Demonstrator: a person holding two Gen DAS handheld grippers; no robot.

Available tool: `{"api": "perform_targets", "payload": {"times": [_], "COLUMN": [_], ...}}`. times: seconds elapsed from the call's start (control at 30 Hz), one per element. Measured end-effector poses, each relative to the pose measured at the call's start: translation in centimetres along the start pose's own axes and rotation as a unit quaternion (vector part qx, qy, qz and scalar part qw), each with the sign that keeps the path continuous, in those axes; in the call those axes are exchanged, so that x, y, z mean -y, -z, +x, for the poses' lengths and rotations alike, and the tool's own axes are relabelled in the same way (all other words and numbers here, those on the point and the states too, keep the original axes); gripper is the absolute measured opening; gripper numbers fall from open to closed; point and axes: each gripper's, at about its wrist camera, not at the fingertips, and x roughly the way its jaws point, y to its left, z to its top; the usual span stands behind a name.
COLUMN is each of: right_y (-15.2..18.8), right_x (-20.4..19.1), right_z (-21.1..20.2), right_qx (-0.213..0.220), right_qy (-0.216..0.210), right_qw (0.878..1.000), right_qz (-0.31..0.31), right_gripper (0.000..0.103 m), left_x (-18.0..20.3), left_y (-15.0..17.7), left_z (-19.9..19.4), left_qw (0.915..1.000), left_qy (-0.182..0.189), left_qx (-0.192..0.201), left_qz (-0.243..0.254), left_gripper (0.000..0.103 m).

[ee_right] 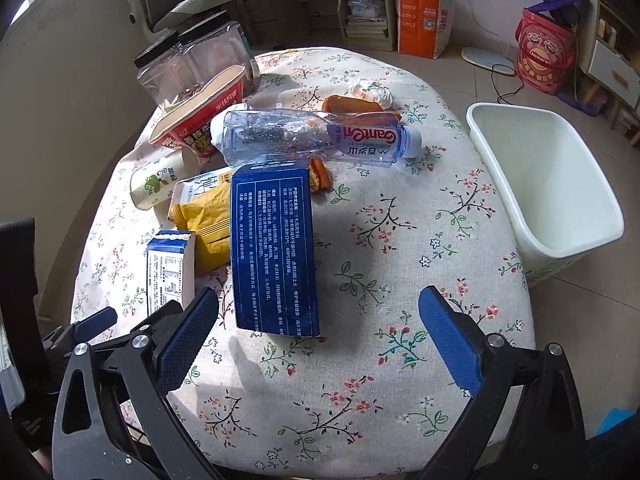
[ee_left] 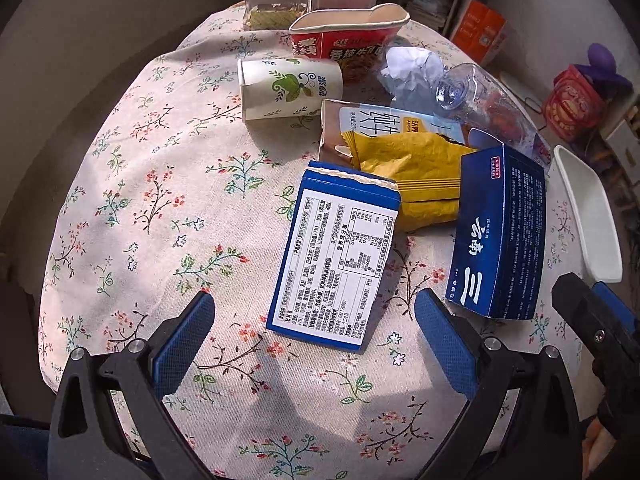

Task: Collect trash
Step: 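Grasp the blue box with the right tool while the left grasps the white-labelled box, then carry both boxes over the white bin and open both tools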

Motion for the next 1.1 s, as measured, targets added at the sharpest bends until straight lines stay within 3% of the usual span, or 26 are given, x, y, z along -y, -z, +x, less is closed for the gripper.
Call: {"api": "perform_targets", "payload": {"times": [0.13, 0.3, 0.33, 0.43, 0.8, 1.0, 1.1], "right_y": [-0.3, -0.4, -0.3, -0.1, -1.5, -3.6, -5.1], "right_x": [-1.1, -1.8, -2.0, -2.1, -0.5, 3.5, 6.9], "right_z": [1.1, 3.4, 3.9, 4.8, -1.4, -8.2, -11.6], "right_qx": [-0.005, -0.019, -0.023, -0.042, 0.003, 0.053, 0.078], "right_qy": [-0.02, -0.025, -0.017, -0.02, -0.066, -0.053, -0.025], "right_qw": [1.0, 0.999, 0.999, 0.999, 0.998, 0.997, 0.997], "right_qz": [-0.012, -0.015, -0.019, -0.022, -0.002, 0.01, 0.015], "right_gripper": [0.096, 0.095, 0.091, 0.052, 0.052, 0.052, 0.052], "left_x": [0.0, -1.0, -1.0, -1.2, -2.0, 3.3, 8.0], "left_y": [0.3, 0.2, 0.2, 0.1, -1.4, -2.4, -2.8], "left_z": [2.1, 2.8, 2.7, 2.2, -3.0, -7.8, -8.9], "left_qw": [0.9998, 0.9996, 0.9996, 0.9998, 0.9938, 0.979, 0.9706], "left_qy": [-0.007, -0.012, -0.011, -0.003, 0.068, 0.166, 0.206], "left_qx": [-0.021, -0.02, -0.017, -0.008, 0.052, 0.118, 0.12], "left_qz": [-0.002, -0.018, -0.017, -0.02, -0.071, -0.013, 0.029], "left_gripper": [0.096, 0.065, 0.064, 0.061, 0.058, 0.058, 0.058]}}
